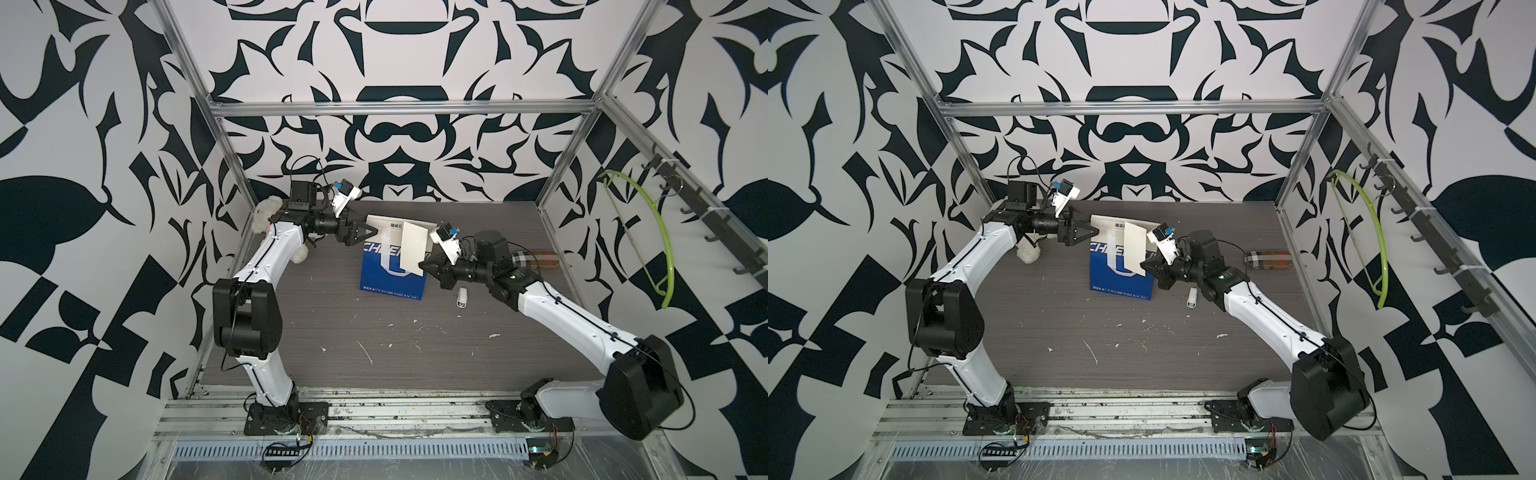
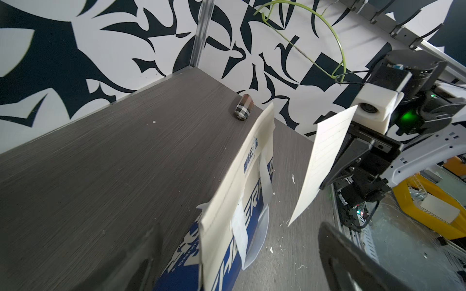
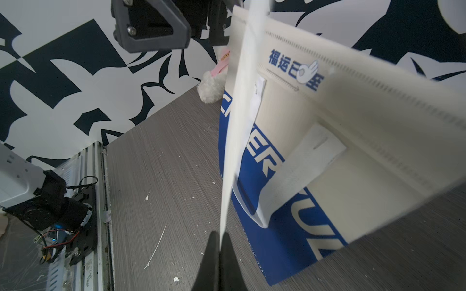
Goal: Staple the receipts to the bags
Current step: Hold the receipt from the takeout bag.
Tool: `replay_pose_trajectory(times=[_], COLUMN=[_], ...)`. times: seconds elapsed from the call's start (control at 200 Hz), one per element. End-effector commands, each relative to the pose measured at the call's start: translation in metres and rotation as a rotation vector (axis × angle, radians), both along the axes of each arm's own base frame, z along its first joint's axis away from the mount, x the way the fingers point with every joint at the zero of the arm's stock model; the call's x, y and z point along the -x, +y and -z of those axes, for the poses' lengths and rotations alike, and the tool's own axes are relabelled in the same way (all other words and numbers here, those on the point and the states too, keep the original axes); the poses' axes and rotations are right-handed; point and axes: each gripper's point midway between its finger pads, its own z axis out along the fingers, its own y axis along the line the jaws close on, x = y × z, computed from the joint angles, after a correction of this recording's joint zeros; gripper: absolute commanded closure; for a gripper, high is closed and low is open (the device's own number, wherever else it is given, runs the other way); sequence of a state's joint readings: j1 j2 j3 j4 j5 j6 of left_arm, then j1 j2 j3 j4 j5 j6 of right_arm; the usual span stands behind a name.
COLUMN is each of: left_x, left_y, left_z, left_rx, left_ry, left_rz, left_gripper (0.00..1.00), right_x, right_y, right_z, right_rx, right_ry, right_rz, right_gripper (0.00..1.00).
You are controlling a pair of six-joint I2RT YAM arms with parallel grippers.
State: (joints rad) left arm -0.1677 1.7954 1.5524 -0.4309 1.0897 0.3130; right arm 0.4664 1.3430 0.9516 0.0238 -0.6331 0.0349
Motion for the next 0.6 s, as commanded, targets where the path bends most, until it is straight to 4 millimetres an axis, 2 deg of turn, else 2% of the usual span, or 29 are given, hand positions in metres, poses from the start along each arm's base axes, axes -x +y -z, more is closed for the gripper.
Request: replay_pose_trajectory(times=[0.0, 0.18, 0.43, 0.47, 0.595], left_x=[0.006, 0.011, 0.013, 0.013, 0.011], left_y=[-0.015, -0.031, -0.030, -0.030, -0.031], left_z=[-0.001, 0.003, 0.005, 0.005, 0.007], left_rx=[0.028, 0.036, 0.036, 0.037, 0.036], left_ry=[-0.015, 0.000, 0.023, 0.025, 0.043], left_rz=[0.066, 0.095, 0.087, 0.088, 0.082], left_gripper=[0.02, 0.07, 0.14, 0.20, 0.25], right_x=[-0.009, -0.025, -0.038, -0.040, -0.041], right_y=[0.014, 0.027, 0.035, 0.036, 0.044], right_z=[-0.034, -0.029, -0.011, -0.010, -0.008], right_rx=[-0.098, -0.150, -0.177, -0.185, -0.187], right_ry=[-0.056, 0.003, 0.091, 0.098, 0.102], right_rz=[-0.044, -0.047, -0.017, -0.008, -0.007], right_gripper=[1.00, 1.00, 1.00, 1.00, 1.00])
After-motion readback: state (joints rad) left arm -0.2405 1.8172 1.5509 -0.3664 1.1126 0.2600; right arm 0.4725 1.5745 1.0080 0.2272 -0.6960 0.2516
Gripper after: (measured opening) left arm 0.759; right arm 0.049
